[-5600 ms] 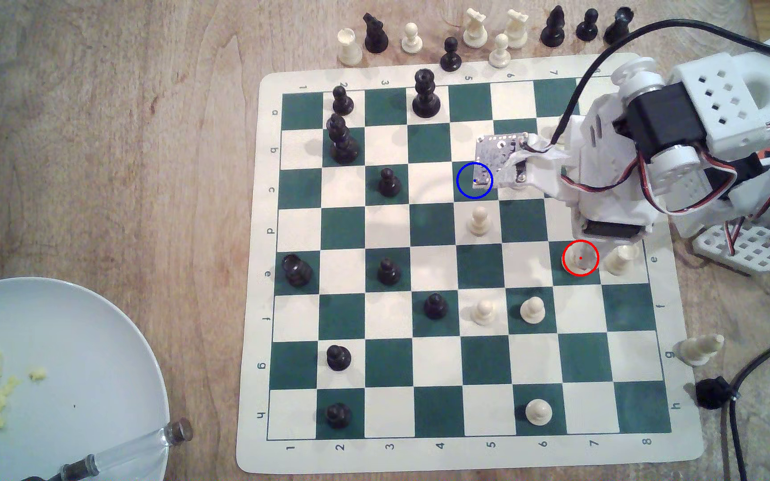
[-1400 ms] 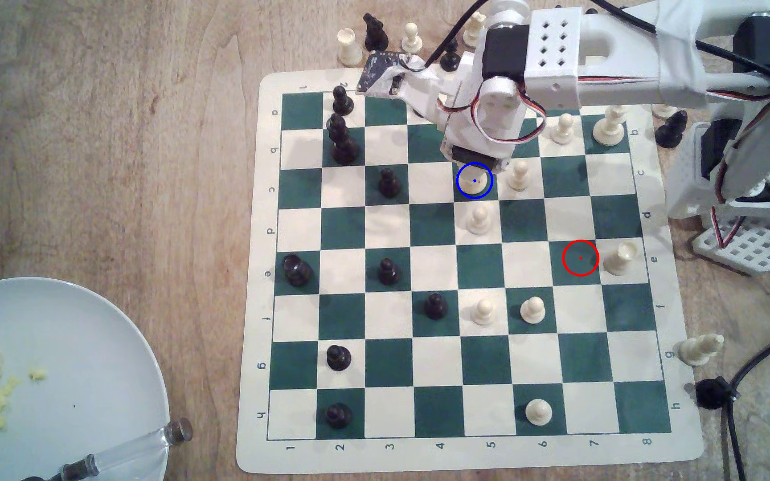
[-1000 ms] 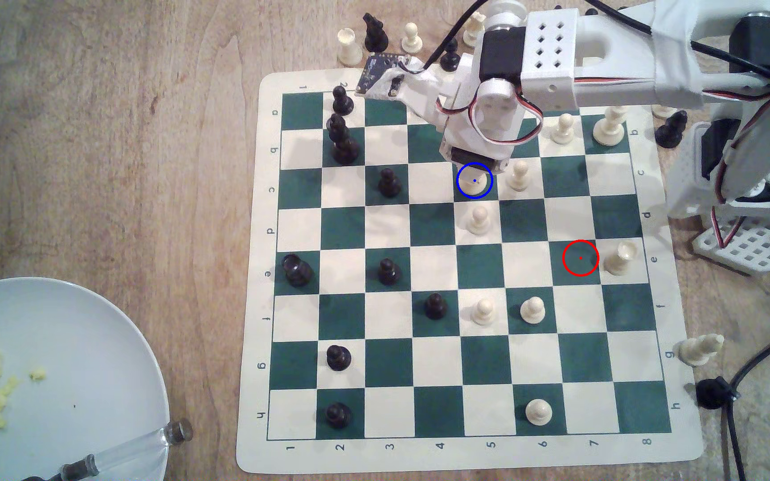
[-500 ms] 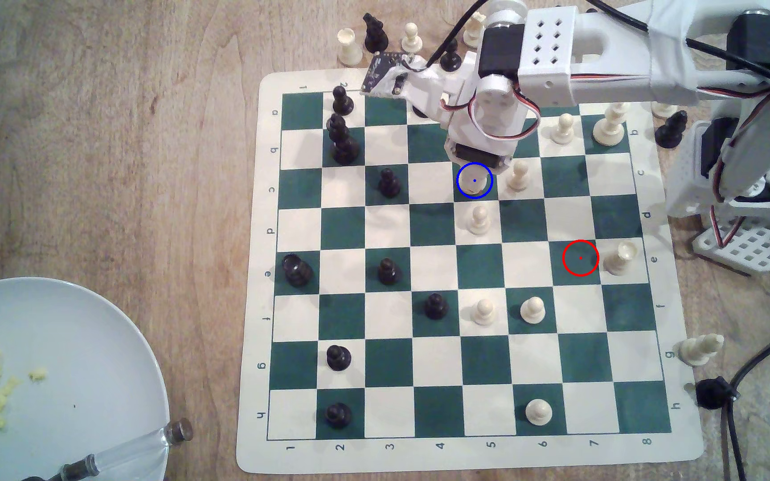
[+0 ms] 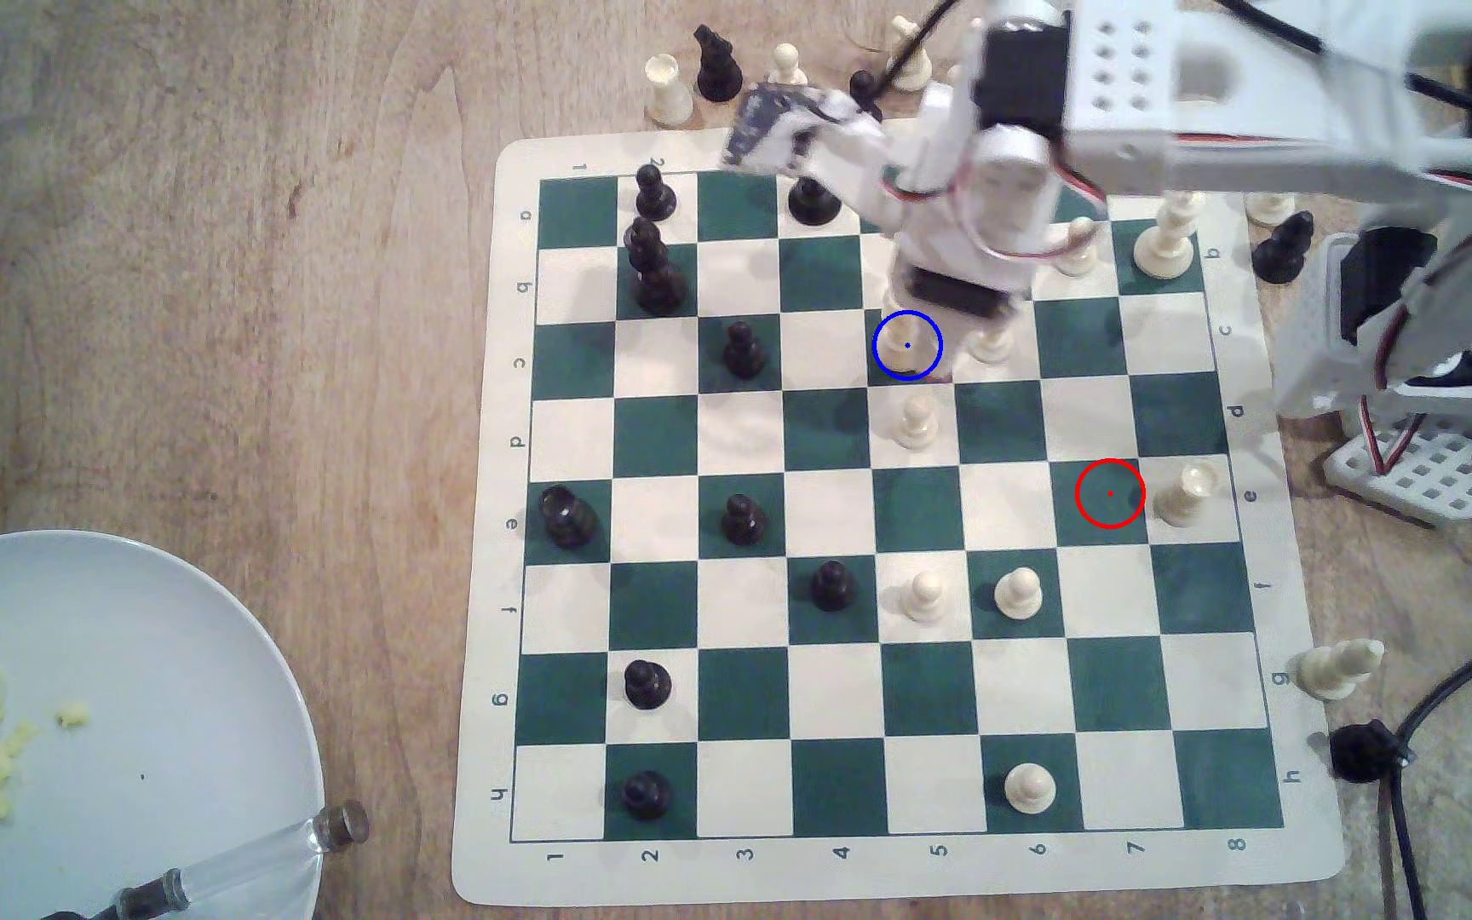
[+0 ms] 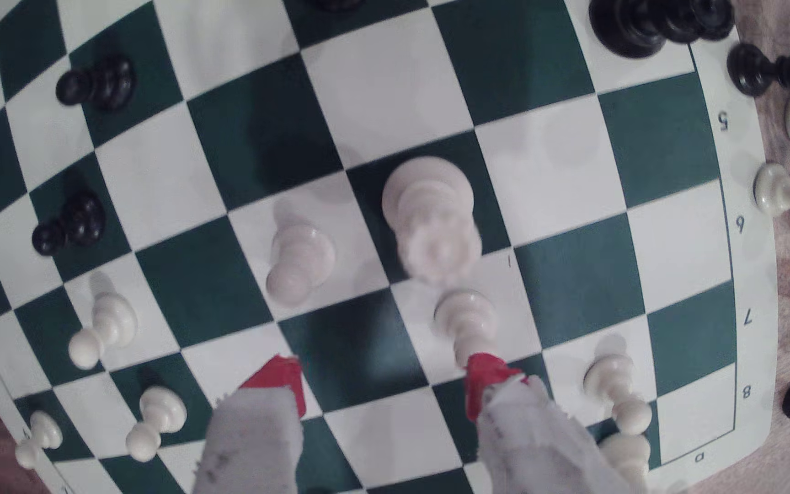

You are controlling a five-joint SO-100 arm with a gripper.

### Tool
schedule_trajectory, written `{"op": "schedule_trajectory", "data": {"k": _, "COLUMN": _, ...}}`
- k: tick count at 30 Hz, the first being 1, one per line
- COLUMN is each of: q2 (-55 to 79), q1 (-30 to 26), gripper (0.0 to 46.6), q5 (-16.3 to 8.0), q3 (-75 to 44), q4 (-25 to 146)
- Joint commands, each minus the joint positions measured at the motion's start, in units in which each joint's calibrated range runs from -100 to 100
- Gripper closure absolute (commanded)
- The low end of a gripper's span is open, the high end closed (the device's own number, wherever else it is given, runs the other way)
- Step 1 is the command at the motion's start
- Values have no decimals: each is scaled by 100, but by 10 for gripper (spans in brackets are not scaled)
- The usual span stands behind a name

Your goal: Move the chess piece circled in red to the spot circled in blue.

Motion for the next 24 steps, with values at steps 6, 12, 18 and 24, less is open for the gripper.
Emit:
{"op": "schedule_trajectory", "data": {"k": 6, "q2": -2405, "q1": -480, "gripper": 282, "q5": -34, "q3": 1818, "q4": -88}}
{"op": "schedule_trajectory", "data": {"k": 12, "q2": -3661, "q1": -793, "gripper": 282, "q5": -68, "q3": 2915, "q4": -932}}
{"op": "schedule_trajectory", "data": {"k": 18, "q2": -4603, "q1": -637, "gripper": 281, "q5": -215, "q3": 4094, "q4": -3700}}
{"op": "schedule_trajectory", "data": {"k": 24, "q2": -5232, "q1": -660, "gripper": 306, "q5": 127, "q3": 5055, "q4": -6526}}
